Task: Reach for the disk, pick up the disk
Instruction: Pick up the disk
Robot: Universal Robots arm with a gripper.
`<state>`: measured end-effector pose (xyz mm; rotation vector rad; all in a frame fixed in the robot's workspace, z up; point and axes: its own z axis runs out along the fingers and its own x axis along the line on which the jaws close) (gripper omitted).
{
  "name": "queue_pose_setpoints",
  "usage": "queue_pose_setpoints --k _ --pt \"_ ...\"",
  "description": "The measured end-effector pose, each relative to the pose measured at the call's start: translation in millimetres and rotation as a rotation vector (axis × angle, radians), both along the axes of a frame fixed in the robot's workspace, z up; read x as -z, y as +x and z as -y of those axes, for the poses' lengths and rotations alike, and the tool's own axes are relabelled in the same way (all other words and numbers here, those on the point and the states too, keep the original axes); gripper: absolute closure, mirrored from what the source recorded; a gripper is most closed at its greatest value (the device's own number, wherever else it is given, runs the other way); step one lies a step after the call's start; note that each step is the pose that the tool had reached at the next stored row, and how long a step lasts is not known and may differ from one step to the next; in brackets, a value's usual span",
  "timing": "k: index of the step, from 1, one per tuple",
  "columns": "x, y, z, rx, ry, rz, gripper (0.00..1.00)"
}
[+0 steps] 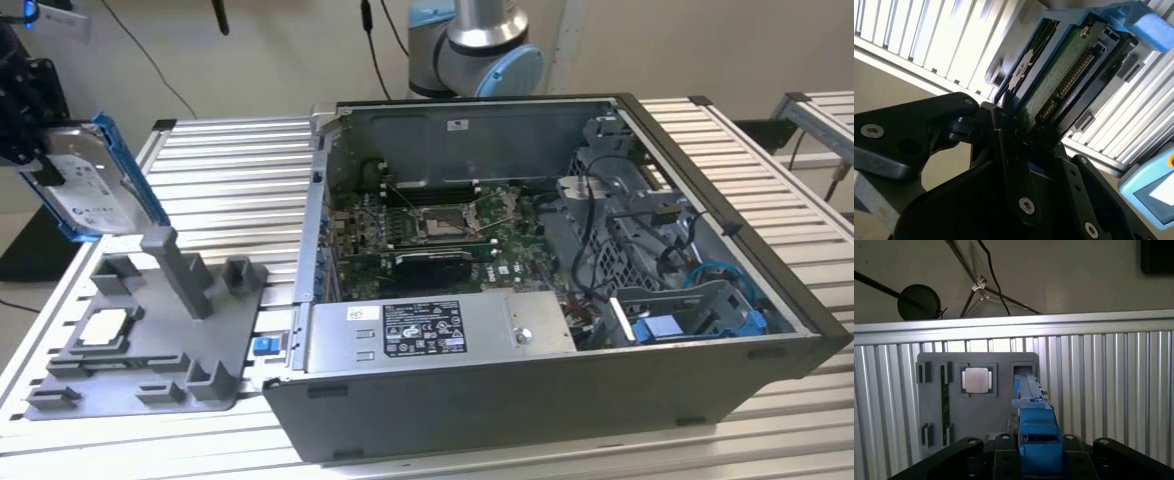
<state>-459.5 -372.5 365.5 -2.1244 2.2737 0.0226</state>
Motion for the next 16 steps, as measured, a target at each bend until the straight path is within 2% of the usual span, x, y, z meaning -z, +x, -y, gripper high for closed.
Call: queue_pose_setpoints --k 16 --pt "-40.6 0.0 0.0 0.0 0.0 0.0 1.0"
